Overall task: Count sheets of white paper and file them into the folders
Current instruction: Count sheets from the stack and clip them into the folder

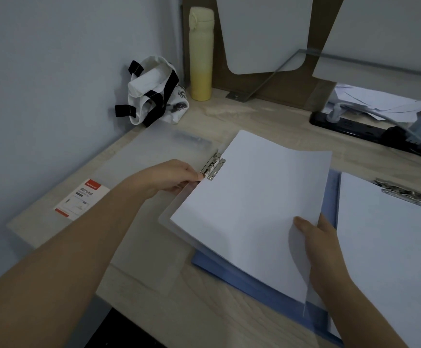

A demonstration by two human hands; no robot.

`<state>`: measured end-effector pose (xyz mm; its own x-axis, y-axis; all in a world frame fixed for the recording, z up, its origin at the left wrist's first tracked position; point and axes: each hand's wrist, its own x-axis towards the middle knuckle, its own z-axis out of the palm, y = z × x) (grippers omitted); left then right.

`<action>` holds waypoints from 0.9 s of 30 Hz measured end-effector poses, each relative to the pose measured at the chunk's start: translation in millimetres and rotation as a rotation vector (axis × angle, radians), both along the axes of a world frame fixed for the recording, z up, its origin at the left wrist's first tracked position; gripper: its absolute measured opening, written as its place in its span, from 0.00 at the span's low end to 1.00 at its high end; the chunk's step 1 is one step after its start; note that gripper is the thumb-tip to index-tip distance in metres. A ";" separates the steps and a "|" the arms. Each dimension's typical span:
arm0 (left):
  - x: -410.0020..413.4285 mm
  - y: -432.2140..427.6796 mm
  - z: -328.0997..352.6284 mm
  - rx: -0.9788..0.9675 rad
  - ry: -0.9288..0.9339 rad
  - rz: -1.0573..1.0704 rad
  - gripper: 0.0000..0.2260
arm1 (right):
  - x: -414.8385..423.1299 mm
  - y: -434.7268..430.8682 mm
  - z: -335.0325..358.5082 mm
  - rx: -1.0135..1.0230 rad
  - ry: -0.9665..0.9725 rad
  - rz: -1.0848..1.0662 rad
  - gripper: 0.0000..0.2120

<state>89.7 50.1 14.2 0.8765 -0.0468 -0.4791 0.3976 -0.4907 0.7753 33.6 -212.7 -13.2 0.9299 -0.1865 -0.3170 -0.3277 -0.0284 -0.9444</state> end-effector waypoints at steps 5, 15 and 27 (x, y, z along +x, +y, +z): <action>-7.8 7.7 -6.4 -0.155 0.037 0.020 0.10 | -1.4 1.6 3.4 -0.099 -0.048 -0.016 0.23; -32.7 -17.9 28.6 -0.349 -0.192 0.118 0.09 | -1.1 -17.1 0.0 -1.067 -0.249 0.418 0.17; -63.8 -185.3 103.7 -0.412 -0.538 -0.257 0.17 | -17.0 -104.5 94.5 0.135 -0.029 0.341 0.27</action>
